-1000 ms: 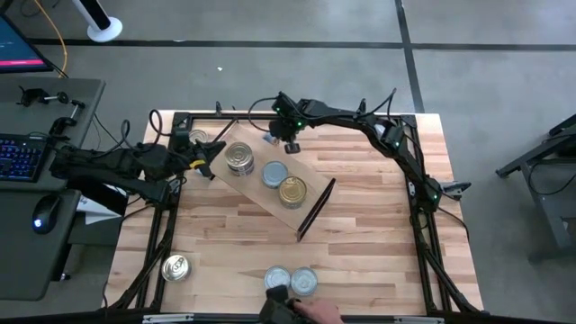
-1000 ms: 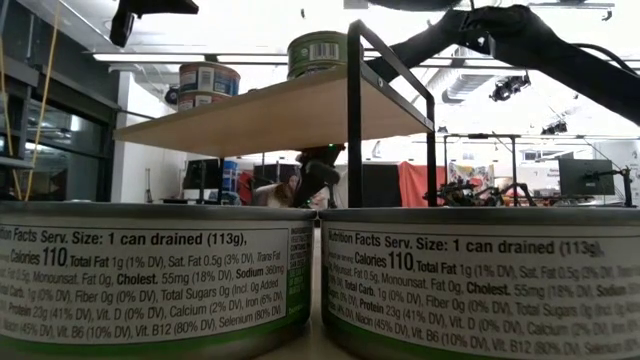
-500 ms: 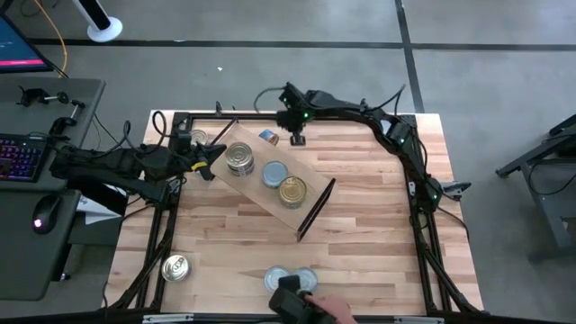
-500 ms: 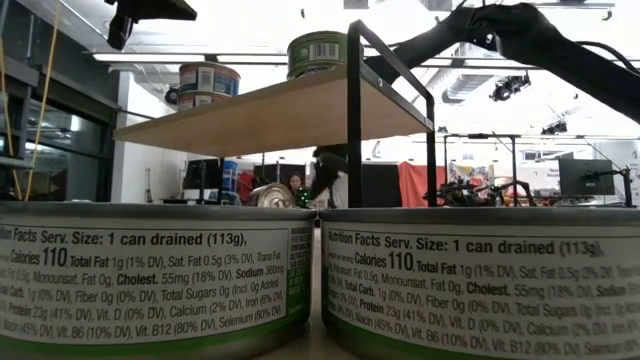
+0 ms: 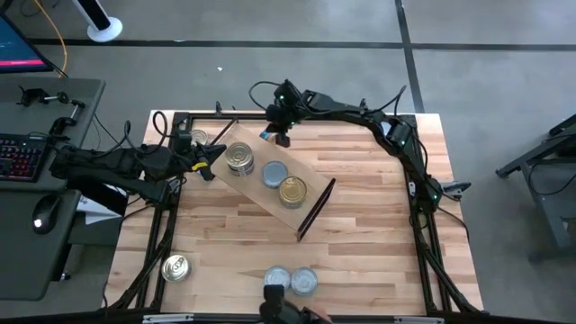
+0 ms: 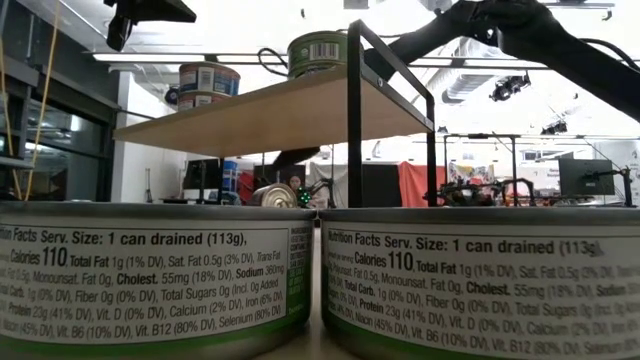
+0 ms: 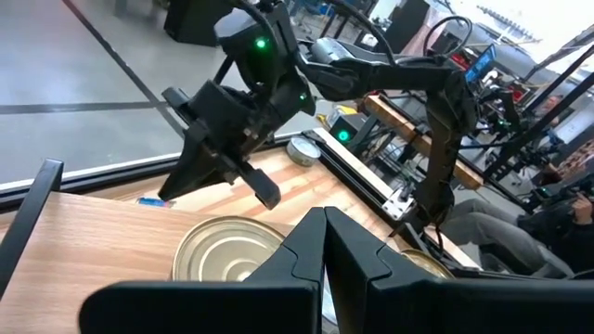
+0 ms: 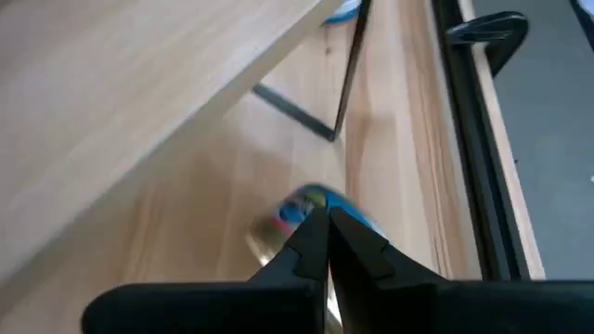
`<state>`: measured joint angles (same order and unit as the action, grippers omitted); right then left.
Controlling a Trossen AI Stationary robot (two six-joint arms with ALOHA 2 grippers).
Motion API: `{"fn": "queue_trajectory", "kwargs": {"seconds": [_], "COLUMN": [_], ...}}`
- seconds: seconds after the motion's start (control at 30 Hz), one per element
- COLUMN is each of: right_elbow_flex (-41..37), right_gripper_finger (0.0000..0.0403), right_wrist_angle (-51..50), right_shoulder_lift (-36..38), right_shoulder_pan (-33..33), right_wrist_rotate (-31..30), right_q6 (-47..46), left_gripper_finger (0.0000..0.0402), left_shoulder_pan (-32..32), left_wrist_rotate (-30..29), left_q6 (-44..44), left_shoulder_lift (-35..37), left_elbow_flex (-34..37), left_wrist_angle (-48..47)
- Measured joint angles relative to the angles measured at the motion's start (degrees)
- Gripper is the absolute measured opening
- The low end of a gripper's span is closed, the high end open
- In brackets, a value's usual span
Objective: Stack canned seafood by type on shelf
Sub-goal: Stack the blue-pink tuna can on top of the blue-pink tuna can on the shelf
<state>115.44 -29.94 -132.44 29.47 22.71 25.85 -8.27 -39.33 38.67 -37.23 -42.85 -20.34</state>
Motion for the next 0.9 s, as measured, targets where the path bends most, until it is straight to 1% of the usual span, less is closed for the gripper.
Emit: {"fn": "queue_trajectory", "kwargs": {"seconds": [0.07, 0.2, 0.3, 0.43, 0.57, 0.67, 0.83, 0.9], "right_elbow_flex": [0.00, 0.00, 0.00, 0.00, 0.00, 0.00, 0.00, 0.00], "right_gripper_finger": [0.0000, 0.0000, 0.0000, 0.0000, 0.0000, 0.0000, 0.0000, 0.0000], "right_wrist_angle": [0.75, 1.43, 1.39, 2.02, 3.20, 6.20, 8.08, 8.39], "right_shoulder_lift": [0.00, 0.00, 0.00, 0.00, 0.00, -0.93, -3.17, -3.32], "right_shoulder_pan": [-0.01, 0.05, -0.54, -1.70, -2.83, -3.29, -3.34, -3.31], "right_wrist_rotate": [0.83, 4.90, 5.55, 8.03, 6.66, 5.34, 5.53, 5.29], "right_q6": [-2.82, -6.55, -9.10, -11.99, -12.24, -14.56, -18.83, -18.56], "left_gripper_finger": [0.0000, 0.0000, 0.0000, 0.0000, 0.0000, 0.0000, 0.0000, 0.0000], "left_shoulder_pan": [0.00, 0.00, 0.00, 0.00, 0.00, 0.00, 0.00, 0.00], "left_wrist_rotate": [-0.03, -0.05, -0.05, -0.06, -0.05, -0.05, -0.05, -0.04], "left_q6": [-0.80, -0.96, -0.95, -0.87, -0.82, -0.82, -0.95, -1.12], "left_shoulder_lift": [0.00, 0.00, 0.00, 0.00, 0.00, 0.00, 0.00, 0.00], "left_elbow_flex": [0.00, 0.00, 0.00, 0.00, 0.00, 0.00, 0.00, 0.00], "left_wrist_angle": [0.00, 0.02, 0.02, 0.02, 0.02, 0.02, 0.01, -0.01]}}
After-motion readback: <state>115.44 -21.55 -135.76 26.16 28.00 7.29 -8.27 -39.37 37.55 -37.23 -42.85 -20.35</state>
